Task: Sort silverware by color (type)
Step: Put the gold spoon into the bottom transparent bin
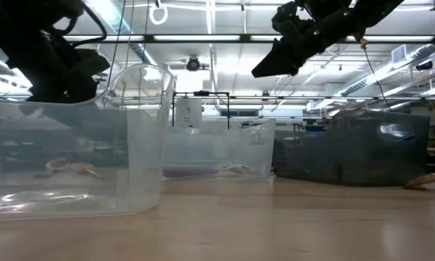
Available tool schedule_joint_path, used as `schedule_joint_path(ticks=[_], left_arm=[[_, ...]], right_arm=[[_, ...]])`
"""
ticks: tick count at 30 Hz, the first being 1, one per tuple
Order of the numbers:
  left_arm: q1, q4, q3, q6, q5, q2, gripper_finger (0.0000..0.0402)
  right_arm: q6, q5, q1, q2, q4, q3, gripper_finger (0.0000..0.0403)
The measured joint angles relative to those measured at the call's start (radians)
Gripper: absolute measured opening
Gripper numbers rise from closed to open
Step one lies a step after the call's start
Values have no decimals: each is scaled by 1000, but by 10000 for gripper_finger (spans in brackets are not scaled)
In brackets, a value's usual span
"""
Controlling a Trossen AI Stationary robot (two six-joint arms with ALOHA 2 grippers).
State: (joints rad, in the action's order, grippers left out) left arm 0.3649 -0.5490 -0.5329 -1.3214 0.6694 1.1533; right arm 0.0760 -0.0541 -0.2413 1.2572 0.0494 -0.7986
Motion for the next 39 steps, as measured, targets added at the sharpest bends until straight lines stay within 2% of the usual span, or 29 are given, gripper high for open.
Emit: schedule_joint_path(ticks=[5,15,24,30,39], left_arm=[[40,-13,-22,-119,0,42,141],[40,-218,-173,-304,-9,190,141],[17,-299,-258,-370,-99,392,141],[13,-297,-266,-421,-127,418,141],[-34,-279,-266,-476,-203,437,155]], right_arm=[[43,39,0,0,5,0,107],[80,91,5,0,-29,0,107],[100,101,6,0,-21,16,107],[137,100,-2,0,39,59,107],[137,104,-10,0,34,59,107]])
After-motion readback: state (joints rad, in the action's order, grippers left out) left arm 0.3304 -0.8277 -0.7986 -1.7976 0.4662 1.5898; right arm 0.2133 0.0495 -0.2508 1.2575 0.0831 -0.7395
